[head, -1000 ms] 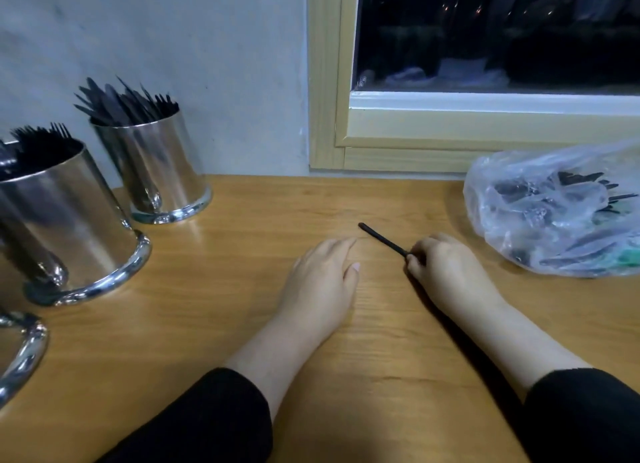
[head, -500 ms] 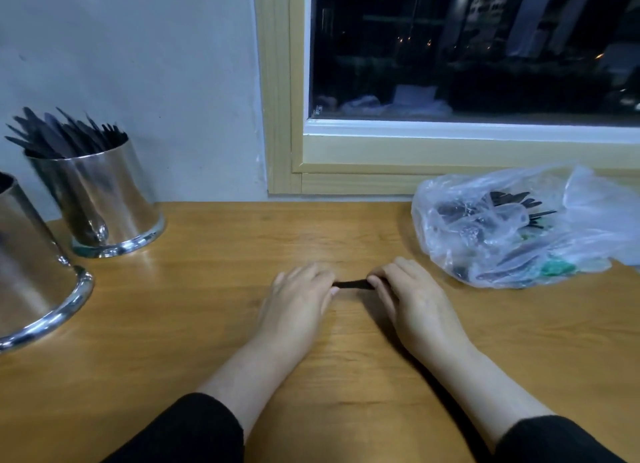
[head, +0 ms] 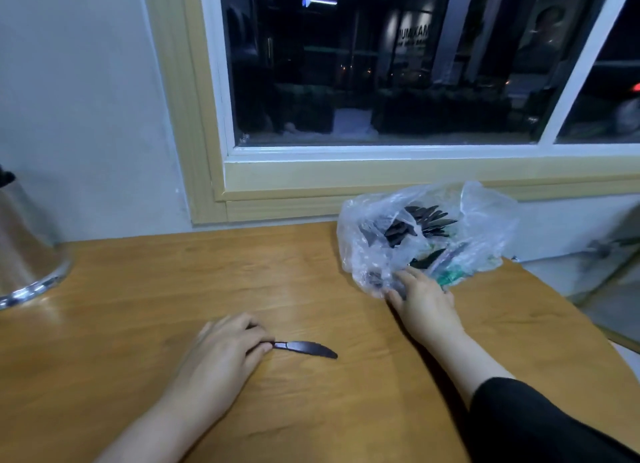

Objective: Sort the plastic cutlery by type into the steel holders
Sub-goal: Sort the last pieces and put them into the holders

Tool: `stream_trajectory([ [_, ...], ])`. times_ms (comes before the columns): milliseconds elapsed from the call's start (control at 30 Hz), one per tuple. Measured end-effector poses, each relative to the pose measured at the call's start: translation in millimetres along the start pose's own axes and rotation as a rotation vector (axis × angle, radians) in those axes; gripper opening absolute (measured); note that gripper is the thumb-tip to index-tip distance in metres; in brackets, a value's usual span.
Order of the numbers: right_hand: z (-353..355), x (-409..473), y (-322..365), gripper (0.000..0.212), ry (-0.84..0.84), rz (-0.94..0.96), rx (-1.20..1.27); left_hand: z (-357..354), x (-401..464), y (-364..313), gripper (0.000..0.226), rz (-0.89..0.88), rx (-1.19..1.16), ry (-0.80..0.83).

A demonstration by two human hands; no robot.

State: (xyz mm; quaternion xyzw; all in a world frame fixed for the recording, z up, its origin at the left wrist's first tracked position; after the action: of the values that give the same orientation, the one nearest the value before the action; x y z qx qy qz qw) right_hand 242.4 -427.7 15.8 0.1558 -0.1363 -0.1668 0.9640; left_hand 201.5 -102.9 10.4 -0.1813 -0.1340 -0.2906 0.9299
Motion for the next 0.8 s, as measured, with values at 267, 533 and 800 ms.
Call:
stream_trajectory([
  [267, 8, -80, 68, 0.015, -0.032, 0.267, 0.048, 23, -54, 31, 0.014, 0.171, 0.047, -0.018],
  [533, 47, -139, 89, 0.034, 0.029, 0.527, 0.434, 42, -45, -28, 0.073, 0.076, 0.043, 0.003],
  [800, 30, -72, -44, 0.074, 0.06, 0.16, -0.074, 17, 1, -56, 0.077, 0.07, 0.142, 0.216],
])
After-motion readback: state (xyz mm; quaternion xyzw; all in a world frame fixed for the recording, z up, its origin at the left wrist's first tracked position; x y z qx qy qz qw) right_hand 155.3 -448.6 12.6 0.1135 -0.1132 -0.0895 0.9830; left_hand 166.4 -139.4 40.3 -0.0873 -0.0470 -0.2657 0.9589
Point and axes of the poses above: each hand's wrist, its own x-axis towards the middle knuckle, its own z-axis out of the back of the hand, y = z × x, the point moved 7 cm from there along x, towards the middle knuckle, and after that the axes turned 9 degrees about -z, right-handed, at the moved point
